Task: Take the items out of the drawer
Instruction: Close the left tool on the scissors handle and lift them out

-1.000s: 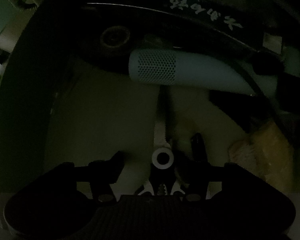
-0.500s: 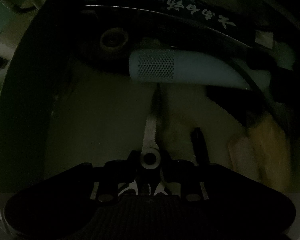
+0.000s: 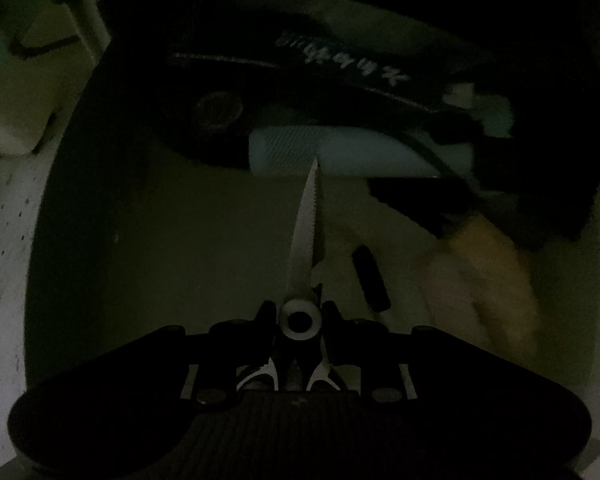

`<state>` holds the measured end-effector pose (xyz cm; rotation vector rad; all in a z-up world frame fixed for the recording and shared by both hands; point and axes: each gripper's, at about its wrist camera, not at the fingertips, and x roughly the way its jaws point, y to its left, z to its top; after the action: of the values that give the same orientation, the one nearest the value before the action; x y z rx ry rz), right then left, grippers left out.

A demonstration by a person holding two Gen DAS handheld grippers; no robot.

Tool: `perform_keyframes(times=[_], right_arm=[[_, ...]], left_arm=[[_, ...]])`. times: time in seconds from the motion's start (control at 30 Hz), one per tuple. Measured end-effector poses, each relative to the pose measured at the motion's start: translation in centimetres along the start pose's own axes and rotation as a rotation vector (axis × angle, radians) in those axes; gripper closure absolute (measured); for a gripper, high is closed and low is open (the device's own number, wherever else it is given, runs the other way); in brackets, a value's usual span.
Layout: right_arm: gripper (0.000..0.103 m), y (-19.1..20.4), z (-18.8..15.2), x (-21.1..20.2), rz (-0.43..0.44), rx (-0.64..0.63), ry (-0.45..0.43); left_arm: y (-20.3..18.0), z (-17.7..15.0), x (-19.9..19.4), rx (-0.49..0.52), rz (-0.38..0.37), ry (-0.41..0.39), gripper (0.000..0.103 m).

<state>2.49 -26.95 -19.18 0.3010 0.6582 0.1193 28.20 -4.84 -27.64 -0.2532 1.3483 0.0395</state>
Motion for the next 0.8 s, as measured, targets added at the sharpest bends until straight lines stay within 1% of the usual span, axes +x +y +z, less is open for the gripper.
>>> perform_keyframes(times=[0.2,0.43,0.63,0.8], right_arm=[[0.021,0.7,0.0,-0.3,0.006,-0.018,-0.004],[0.021,1.8,0.0,-0.6,0.018,-0.051,-0.006],[0.021,2.5,0.0,-0.9,0.021,-0.070,-0.009],[0.021,2.8,0.0,-1.1,0.020,-0.081,-0.012]], left_arm=[[-0.4,-2.3,-0.8,0.064,-0.050,-0.074,0.079],[-0.4,-4.0,-4.3,0.154,-0.099,-0.147,0.081],[-0.5,-5.4,-6.2,0.230,-0.114,-0.229,0.081],[0.1,-6.2,-8.0,0.263,-0.137,-0.286,0.081]])
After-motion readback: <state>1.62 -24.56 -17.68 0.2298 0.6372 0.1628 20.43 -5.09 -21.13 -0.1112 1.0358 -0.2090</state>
